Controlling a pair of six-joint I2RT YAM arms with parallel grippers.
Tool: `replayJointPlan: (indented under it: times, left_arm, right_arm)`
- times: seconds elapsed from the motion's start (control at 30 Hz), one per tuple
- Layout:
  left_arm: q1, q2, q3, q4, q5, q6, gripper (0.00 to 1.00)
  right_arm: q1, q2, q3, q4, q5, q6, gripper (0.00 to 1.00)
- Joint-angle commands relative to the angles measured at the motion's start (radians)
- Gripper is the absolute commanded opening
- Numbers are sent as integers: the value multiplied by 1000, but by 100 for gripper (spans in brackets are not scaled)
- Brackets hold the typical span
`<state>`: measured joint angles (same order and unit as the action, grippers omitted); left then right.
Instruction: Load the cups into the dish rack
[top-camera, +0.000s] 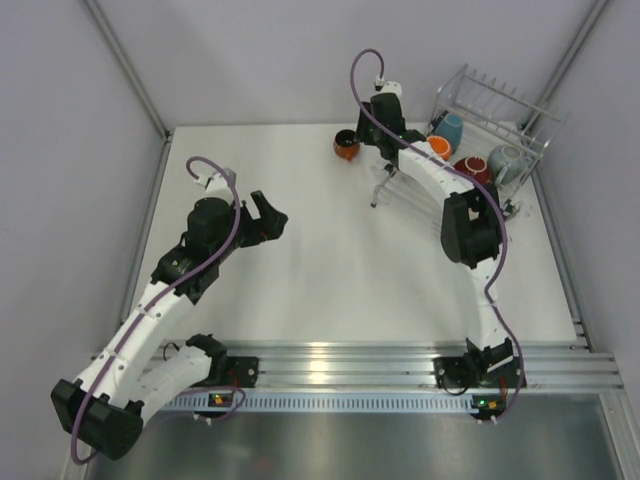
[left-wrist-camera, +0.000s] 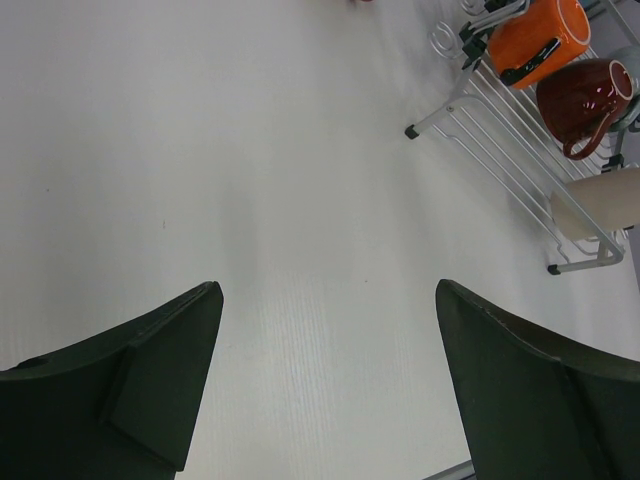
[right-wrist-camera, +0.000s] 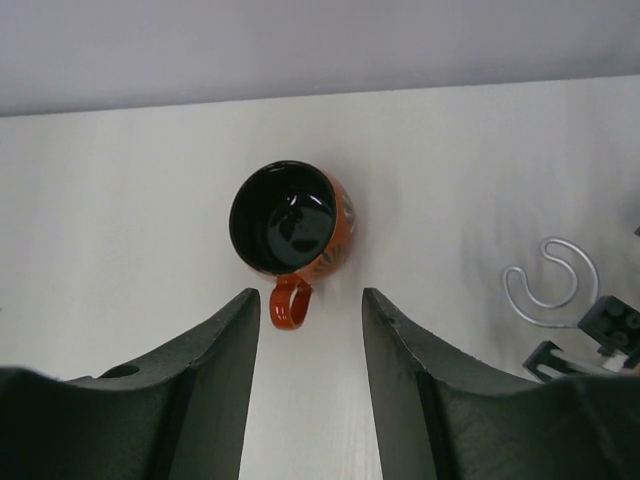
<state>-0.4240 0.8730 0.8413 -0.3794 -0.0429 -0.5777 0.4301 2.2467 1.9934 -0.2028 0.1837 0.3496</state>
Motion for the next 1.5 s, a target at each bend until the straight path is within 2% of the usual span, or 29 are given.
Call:
replayJointPlan:
  times: [0.0, 0.07, 0.23, 0.3, 0.5, 1.13, 1.47]
  left_arm:
    - [2, -8, 1, -4, -12, -10, 93]
    - [4, -6, 2, -3, -14, -7, 93]
    - [2, -5, 10, -3, -20, 2, 93]
    - [4, -2, 12, -3, -18, 7, 93]
    - [2, 14, 10, -4, -22, 7, 93]
    - [4, 44, 36, -3, -23, 26, 93]
    - [2, 50, 45, -3, -22, 21, 93]
  right_arm:
    - [19, 48, 106, 91, 20, 66, 46]
    - [24, 57, 111, 98, -7, 57, 47]
    - [39, 60, 67, 131, -99, -113, 47]
    - [48, 60, 67, 99, -92, -173, 47]
    - [59, 82, 18, 95, -41, -215, 48]
    - [85, 188, 79, 80, -23, -216, 45]
    - [110, 214, 100, 94, 71, -225, 42]
